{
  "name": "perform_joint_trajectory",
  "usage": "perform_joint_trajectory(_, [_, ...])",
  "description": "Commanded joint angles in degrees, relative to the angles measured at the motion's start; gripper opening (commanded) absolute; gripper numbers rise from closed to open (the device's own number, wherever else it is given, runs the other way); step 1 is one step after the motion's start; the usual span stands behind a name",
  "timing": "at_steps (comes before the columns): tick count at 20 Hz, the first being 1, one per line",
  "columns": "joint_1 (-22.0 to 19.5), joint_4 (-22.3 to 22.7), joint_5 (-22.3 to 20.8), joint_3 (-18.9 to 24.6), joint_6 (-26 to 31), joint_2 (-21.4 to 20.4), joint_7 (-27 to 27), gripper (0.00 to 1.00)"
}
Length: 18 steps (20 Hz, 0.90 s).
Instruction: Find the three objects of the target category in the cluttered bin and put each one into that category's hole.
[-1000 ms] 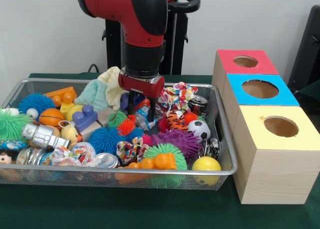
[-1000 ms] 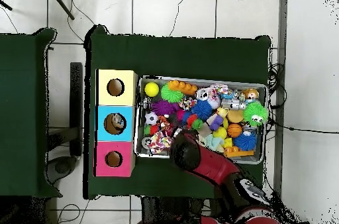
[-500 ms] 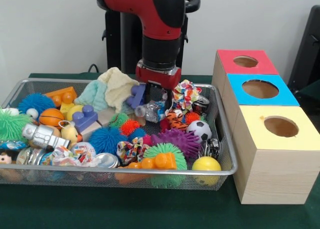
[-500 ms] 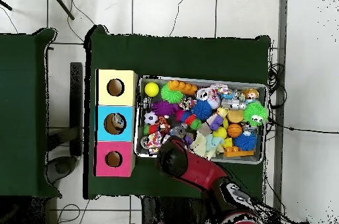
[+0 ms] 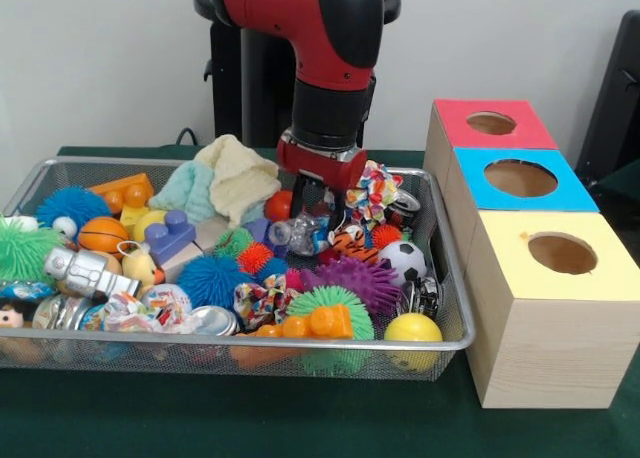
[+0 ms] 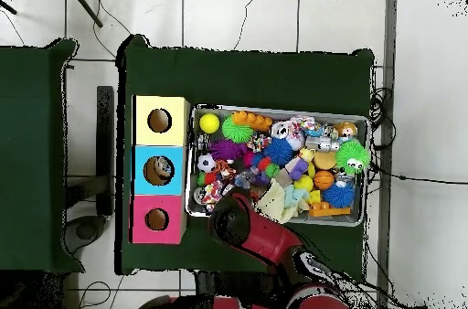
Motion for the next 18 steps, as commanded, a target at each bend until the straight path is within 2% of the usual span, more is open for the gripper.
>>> perform_joint_trajectory(1, [-0.6,-2.5,3.8,2.0,-2.8,5.4,14.7,1.0])
perform_joint_trajectory(10, [0.2,-2.9,4.9,1.0,-4.9,6.4,15.1,1.0])
perform_joint_trajectory(18, [0.2,-5.4,3.1,0.0,-2.4,6.7,10.5,1.0])
